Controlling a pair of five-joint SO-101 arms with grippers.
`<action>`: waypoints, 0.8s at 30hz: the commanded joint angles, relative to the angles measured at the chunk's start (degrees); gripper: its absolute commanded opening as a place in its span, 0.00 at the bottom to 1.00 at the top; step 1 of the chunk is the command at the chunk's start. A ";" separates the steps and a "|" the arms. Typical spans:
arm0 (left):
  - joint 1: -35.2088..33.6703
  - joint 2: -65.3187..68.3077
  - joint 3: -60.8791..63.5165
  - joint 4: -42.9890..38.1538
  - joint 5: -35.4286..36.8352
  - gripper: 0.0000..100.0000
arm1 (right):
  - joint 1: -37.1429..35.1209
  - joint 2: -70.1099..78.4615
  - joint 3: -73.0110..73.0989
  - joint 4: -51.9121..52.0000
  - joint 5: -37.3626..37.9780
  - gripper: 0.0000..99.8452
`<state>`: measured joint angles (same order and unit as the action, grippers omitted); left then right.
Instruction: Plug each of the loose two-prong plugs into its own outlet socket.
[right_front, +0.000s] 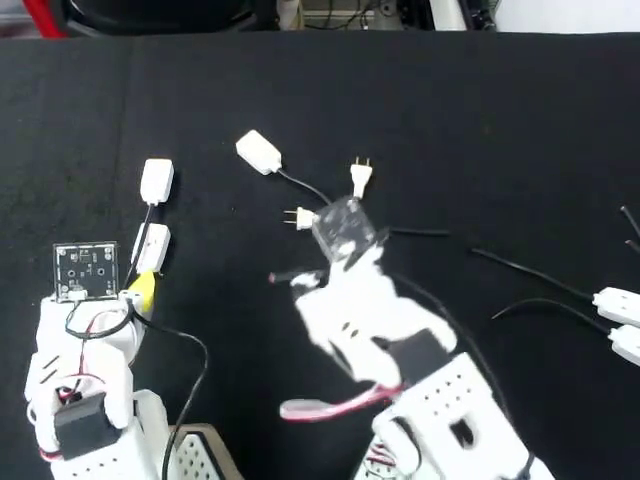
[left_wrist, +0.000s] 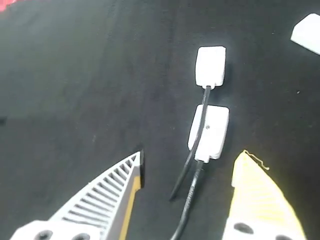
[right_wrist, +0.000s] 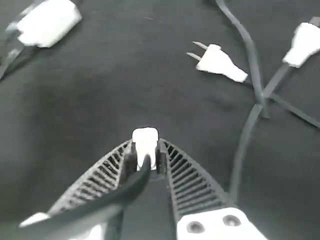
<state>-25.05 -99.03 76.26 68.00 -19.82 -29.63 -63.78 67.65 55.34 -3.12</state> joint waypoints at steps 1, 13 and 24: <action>-0.84 11.08 -6.46 -2.64 -2.37 0.30 | 8.44 6.11 -8.57 0.62 2.20 0.01; 7.08 56.18 -31.16 -5.01 -12.40 0.30 | 17.32 28.62 -19.91 -0.09 14.24 0.01; 10.24 74.99 -44.44 -21.71 -6.59 0.30 | 21.01 44.26 -27.65 0.00 14.33 0.01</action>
<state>-17.32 -29.14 36.44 50.68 -28.18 -9.41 -20.70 43.65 55.87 10.77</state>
